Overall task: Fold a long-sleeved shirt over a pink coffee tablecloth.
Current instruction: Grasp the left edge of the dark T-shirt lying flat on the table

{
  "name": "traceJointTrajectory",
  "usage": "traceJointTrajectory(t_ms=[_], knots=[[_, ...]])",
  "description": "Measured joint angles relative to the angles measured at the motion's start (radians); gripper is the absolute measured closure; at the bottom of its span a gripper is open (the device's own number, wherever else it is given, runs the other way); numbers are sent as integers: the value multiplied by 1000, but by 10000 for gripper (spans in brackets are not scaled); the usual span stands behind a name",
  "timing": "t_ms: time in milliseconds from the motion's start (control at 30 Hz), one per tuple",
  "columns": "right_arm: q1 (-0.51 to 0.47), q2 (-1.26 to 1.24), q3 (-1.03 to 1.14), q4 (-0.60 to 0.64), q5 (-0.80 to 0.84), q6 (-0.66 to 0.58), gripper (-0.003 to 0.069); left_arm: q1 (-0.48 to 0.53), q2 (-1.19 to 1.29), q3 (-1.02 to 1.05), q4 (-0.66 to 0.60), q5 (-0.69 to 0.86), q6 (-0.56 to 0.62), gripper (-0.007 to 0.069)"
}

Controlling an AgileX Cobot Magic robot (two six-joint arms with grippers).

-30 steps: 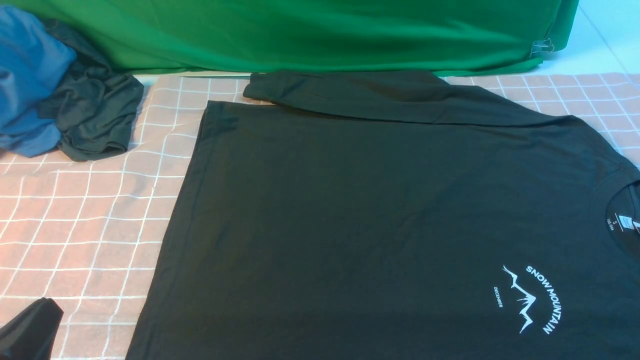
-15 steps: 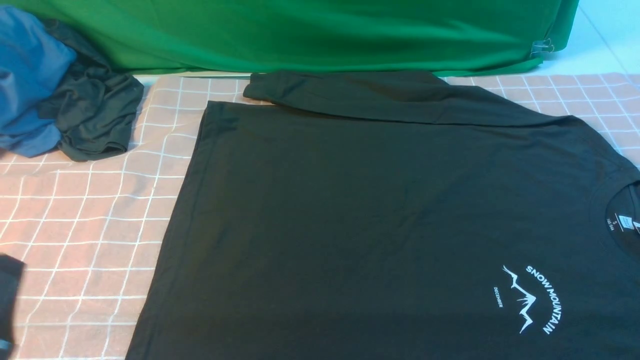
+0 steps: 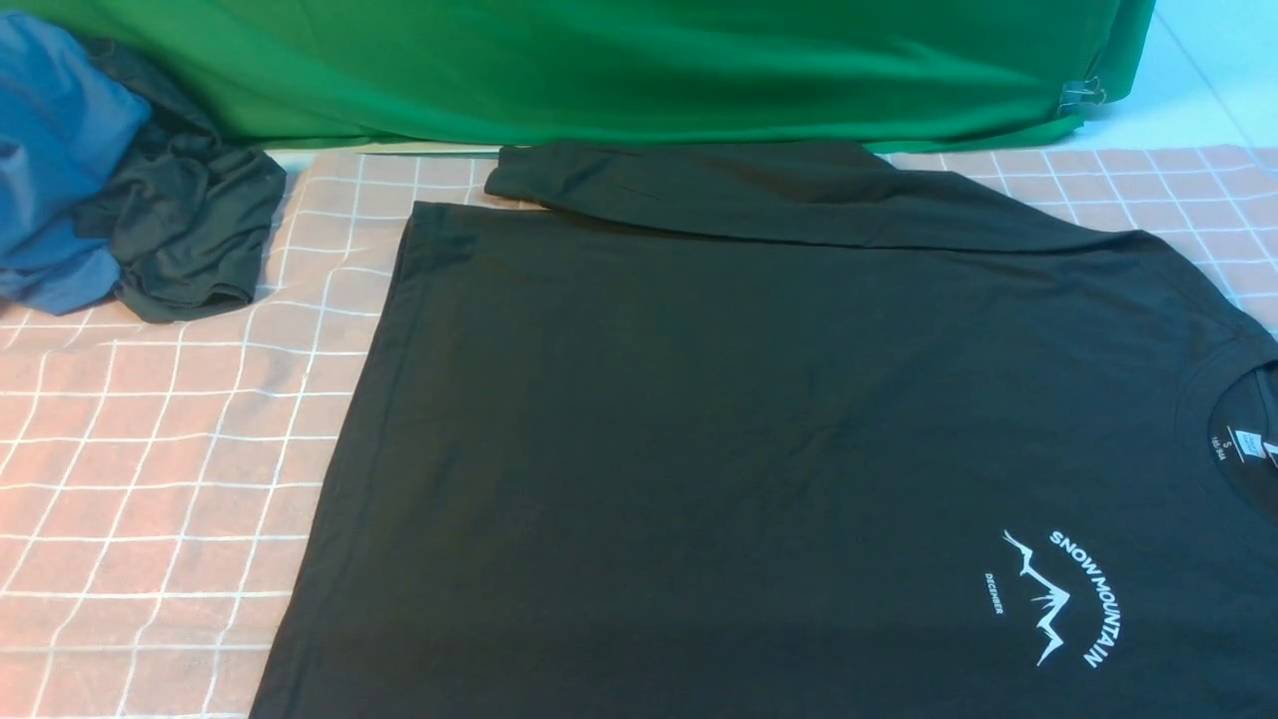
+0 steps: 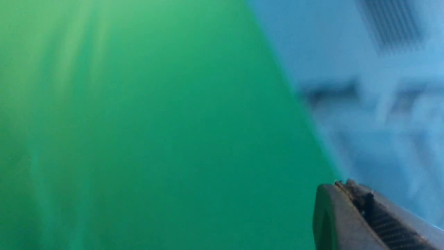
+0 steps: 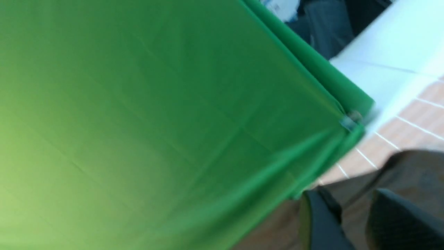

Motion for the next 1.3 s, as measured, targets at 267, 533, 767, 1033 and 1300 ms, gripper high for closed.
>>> traceJointTrajectory(t_ms=[267, 533, 767, 1033, 1300], knots=[[0, 0, 0, 8, -76, 19, 411, 0, 492, -431, -9, 1001, 353, 610], [114, 47, -283, -16, 439, -196, 613, 0, 872, -331, -73, 1246, 611, 612], [242, 318, -519, -22, 750, -396, 624, -49, 1006, -248, -59, 1203, 636, 612], [358, 584, -549, -19, 821, -463, 624, -363, 1163, -247, 105, 1097, 473, 612], [381, 607, -549, -19, 755, -478, 624, -458, 1239, -246, 175, 949, 447, 547]])
